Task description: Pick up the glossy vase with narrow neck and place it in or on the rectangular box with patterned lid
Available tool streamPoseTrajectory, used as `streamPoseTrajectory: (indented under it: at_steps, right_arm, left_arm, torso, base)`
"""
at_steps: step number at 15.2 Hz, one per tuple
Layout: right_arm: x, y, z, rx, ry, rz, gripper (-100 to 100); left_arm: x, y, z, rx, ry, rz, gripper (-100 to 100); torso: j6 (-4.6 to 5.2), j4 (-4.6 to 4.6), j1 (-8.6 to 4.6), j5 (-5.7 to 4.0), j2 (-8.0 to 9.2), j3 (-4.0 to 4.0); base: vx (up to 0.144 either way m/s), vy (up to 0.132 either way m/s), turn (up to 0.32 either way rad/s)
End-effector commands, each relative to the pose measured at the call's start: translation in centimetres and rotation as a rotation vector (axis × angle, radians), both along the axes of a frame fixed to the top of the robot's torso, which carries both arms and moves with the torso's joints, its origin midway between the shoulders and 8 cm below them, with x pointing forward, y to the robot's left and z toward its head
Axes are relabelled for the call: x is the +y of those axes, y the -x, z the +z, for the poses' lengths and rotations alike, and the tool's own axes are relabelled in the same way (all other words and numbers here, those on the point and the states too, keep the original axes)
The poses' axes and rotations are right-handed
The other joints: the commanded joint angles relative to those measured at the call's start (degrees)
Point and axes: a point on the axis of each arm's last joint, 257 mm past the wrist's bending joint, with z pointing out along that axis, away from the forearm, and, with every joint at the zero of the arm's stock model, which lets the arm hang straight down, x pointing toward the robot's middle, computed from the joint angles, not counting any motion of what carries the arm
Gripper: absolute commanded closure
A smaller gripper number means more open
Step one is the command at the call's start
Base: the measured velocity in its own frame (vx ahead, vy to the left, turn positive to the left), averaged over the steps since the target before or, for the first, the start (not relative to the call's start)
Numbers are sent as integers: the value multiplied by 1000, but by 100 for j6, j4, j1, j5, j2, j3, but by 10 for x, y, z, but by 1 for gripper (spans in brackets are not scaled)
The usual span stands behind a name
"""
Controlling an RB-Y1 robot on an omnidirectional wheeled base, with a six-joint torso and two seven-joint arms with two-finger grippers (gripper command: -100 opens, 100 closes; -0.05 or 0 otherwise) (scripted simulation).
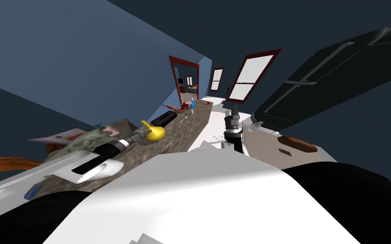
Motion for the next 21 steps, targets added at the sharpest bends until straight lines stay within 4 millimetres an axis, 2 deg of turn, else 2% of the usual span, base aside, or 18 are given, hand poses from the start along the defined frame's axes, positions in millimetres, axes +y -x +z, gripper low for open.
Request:
streamPoseTrajectory:
  at_steps: [1, 6, 7, 8, 9, 10, 15, 16, 21]
  right_arm:
    - [0, 0, 0, 0, 0, 0, 0]
    - [0, 0, 0, 0, 0, 0, 0]
    - [0, 0, 0, 0, 0, 0, 0]
    - [0, 0, 0, 0, 0, 0, 0]
    - [0, 0, 0, 0, 0, 0, 0]
    - [0, 0, 0, 0, 0, 0, 0]
    - [0, 0, 0, 0, 0, 0, 0]
    - [0, 0, 0, 0, 0, 0, 0]
    - [0, 0, 0, 0, 0, 0, 0]
  left_arm:
    - [12, -1, -1, 25, -62, 0, -100]
    - [30, -5, 0, 61, -157, -2, -100]
    - [26, -4, -1, 53, -135, -2, -100]
    - [37, 0, -8, 54, -141, 20, -100]
    - [31, -3, -3, 54, -139, 8, -100]
    - [33, -3, -4, 54, -140, 10, 100]
    - [32, -3, -3, 52, -140, 10, 100]
    - [50, -9, 3, 59, -149, 51, 100]
    - [83, -21, 18, 66, -165, 133, 100]
  torso:
    - [0, 0, 0, 0, 0, 0]
    - [-6, 1, -1, 1, 0, 1]
    - [-6, 1, -2, 1, 0, 0]
    - [-9, 1, -3, 1, -1, 0]
    - [-6, -2, -5, 2, -15, -7]
    - [-8, -4, -6, 0, -20, -11]
    - [-6, -6, -2, 6, -13, -9]
    - [-6, -6, -2, 6, -13, -9]
    - [-5, -12, -40, -16, -77, -42]
  base:
    - [-22, 17, -326]
    - [-16, 12, -190]
    - [-7, 6, -60]
    - [57, -7, -139]
    - [54, -4, -78]
    - [15, 0, 0]
    - [1, 1, 2]
    - [55, -34, 38]
    - [140, -82, 58]
